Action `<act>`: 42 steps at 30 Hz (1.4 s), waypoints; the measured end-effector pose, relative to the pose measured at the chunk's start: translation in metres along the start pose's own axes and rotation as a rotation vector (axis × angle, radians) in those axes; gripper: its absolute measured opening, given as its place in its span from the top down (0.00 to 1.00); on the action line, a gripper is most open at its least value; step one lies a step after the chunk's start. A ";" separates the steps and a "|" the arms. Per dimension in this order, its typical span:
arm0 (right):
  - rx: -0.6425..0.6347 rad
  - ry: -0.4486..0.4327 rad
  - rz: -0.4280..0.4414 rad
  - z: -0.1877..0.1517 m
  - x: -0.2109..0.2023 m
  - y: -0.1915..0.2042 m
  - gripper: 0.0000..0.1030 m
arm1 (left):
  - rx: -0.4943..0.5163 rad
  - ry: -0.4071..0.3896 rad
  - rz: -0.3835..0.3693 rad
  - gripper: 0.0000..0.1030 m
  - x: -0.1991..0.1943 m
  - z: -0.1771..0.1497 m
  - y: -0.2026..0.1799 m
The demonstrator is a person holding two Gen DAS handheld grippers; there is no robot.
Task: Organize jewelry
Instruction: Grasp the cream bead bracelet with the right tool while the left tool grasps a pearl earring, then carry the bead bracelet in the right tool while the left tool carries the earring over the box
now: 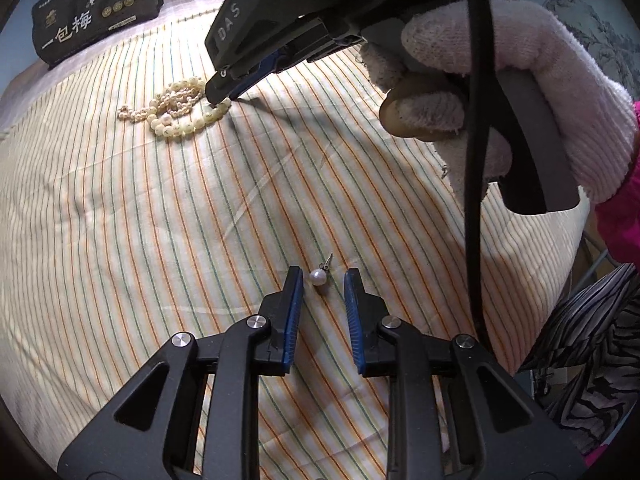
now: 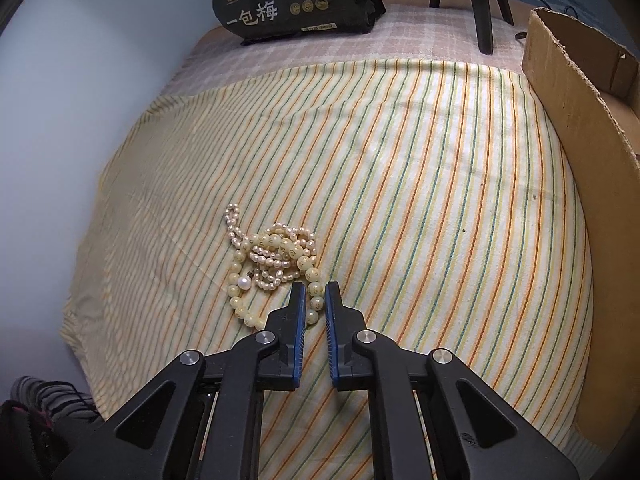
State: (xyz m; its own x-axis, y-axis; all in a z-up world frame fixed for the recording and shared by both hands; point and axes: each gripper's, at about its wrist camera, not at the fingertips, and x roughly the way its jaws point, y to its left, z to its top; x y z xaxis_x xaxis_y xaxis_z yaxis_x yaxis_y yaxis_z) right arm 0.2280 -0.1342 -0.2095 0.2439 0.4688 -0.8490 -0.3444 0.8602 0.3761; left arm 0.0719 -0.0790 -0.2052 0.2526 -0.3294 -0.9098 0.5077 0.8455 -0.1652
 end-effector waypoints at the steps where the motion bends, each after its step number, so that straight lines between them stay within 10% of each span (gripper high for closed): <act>1: 0.000 0.000 0.001 0.000 -0.001 -0.001 0.92 | 0.006 -0.002 0.005 0.80 0.001 0.001 -0.001; 7: 0.000 0.000 0.003 0.000 -0.001 -0.002 0.93 | 0.019 -0.002 0.025 0.93 0.003 0.001 -0.010; 42: 0.008 -0.173 0.048 -0.025 -0.109 0.002 0.94 | -0.141 -0.208 0.014 0.94 -0.071 0.015 0.047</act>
State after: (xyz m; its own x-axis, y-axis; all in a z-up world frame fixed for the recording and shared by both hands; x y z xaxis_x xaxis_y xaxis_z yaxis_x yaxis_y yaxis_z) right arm 0.1784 -0.1882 -0.1255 0.3798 0.5364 -0.7537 -0.3527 0.8371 0.4181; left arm 0.0905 -0.0220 -0.1423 0.4305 -0.3845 -0.8166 0.3869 0.8960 -0.2180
